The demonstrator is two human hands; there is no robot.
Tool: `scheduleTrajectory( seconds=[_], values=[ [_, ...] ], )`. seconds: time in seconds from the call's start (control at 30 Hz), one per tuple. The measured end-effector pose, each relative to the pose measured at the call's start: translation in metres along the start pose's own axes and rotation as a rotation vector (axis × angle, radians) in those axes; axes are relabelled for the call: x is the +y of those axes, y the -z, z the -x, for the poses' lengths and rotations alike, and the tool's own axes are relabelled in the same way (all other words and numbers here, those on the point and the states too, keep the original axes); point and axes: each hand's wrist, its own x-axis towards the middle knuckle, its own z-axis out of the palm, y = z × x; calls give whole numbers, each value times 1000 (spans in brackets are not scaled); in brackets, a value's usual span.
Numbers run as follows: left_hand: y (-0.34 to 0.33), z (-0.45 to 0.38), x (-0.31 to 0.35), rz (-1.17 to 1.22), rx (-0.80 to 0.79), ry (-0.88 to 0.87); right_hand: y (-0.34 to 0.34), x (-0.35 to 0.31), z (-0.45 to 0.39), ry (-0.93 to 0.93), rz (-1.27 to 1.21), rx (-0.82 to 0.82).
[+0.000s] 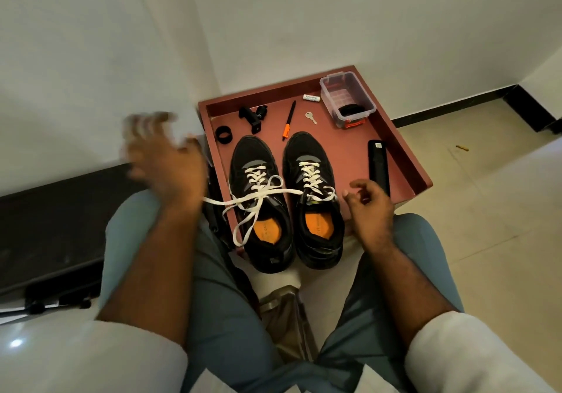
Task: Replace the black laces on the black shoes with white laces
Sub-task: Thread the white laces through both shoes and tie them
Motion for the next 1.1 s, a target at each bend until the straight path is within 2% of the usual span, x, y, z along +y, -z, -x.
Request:
scheduleTrajectory(
  seconds=[0.03, 0.1, 0.13, 0.2, 0.27, 0.33, 0.5, 0.57, 0.63, 0.67, 0.7, 0.73, 0.8, 0.83, 0.87, 0.9, 0.97, 1.03, 1.1],
  values=[
    [-15, 16, 16, 39, -221, -123, -3, 2, 2, -85, -57, -65],
    [-38, 54, 33, 133, -683, -135, -8, 7, 5, -236, -145, -167],
    [-49, 68, 30, 121, -798, -153, -10, 9, 6, -264, -158, -190],
    [-65, 87, 24, 0, -910, -201, -12, 10, 7, -237, -139, -194],
    [-69, 86, 24, -111, -945, -218, -12, 9, 5, -193, -108, -190],
    [-68, 73, 24, -116, -939, -179, -11, 10, 3, -149, -22, -201],
    [-42, 29, 6, -229, -770, -66, -9, 9, 0, 50, 391, -167],
    [-39, 32, 8, -244, -676, -158, -14, 9, 2, 29, 314, -100],
    [-36, 46, 19, -162, -550, -228, -17, 7, 3, -104, -13, -51],
    [-36, 55, 25, -93, -561, -181, -17, 3, 2, -188, -202, -42],
    [-40, 63, 29, -3, -653, -56, -16, -4, 0, -260, -373, -50],
    [-43, 73, 32, 85, -810, 127, -15, -9, -3, -311, -507, -75],
    [-48, 91, 37, 156, -1129, 476, -15, -22, -8, -352, -609, -121],
    [-52, 99, 39, 172, -1205, 572, -16, -28, -9, -358, -599, -137],
    [-57, 104, 41, 220, -1207, 627, -18, -33, -10, -363, -574, -147],
    [-62, 107, 44, 301, -1156, 678, -20, -35, -10, -374, -551, -154],
    [-72, 109, 51, 490, -955, 736, -22, -42, -9, -388, -523, -174],
    [-75, 108, 60, 602, -775, 743, -22, -50, -8, -396, -521, -200],
    [-72, 104, 68, 660, -688, 720, -17, -60, -7, -420, -564, -213]
  ],
)
